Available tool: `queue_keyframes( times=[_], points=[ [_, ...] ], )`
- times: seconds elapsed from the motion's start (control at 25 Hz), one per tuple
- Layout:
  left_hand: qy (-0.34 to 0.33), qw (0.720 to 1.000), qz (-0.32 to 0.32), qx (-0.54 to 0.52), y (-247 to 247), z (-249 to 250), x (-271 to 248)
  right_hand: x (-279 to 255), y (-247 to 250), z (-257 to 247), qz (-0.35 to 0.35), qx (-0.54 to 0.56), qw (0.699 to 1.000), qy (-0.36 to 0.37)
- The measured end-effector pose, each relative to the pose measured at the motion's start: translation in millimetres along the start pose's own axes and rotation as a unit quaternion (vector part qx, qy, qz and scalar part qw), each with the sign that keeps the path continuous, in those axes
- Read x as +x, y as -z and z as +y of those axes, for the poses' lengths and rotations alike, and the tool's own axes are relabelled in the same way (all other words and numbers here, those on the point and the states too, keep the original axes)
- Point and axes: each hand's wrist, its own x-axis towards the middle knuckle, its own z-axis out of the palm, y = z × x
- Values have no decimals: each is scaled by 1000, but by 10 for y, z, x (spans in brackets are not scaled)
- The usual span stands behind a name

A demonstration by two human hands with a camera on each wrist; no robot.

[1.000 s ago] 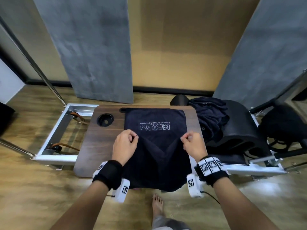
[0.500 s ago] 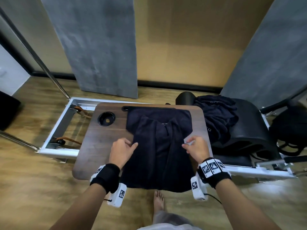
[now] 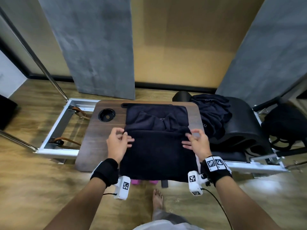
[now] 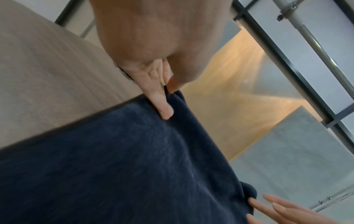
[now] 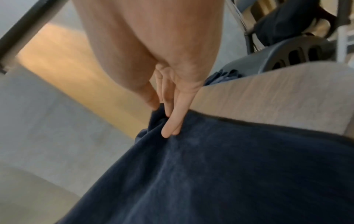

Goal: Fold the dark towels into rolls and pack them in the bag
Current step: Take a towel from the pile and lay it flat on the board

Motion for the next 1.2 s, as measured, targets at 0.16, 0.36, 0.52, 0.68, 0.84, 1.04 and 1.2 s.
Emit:
queue_keyframes(
  times=[0.16, 0.36, 0.52, 0.68, 0.84, 1.04, 1.2],
  points=[
    [-79, 992, -50, 86, 19, -79, -203, -176, 80, 158, -16, -166, 983, 78],
    [-165, 935, -128, 288, 98, -376, -510, -396, 142, 439, -31, -444, 887, 123],
    [-201, 892, -161, 372, 170, -412, -593, -450, 130, 481, -99, -424, 889, 144],
    [-138, 823, -273, 479, 235, -490, -609, -538, 183, 608, -97, -410, 888, 182],
    [-154, 819, -296, 468, 346, -475, -595, -611, 236, 741, -101, -475, 851, 198],
    [-156, 855, -310, 386, 509, -447, -571, -627, 249, 805, -127, -545, 794, 238],
    [-157, 901, -251, 317, 507, -406, -502, -592, 293, 788, -137, -526, 803, 243]
  ],
)
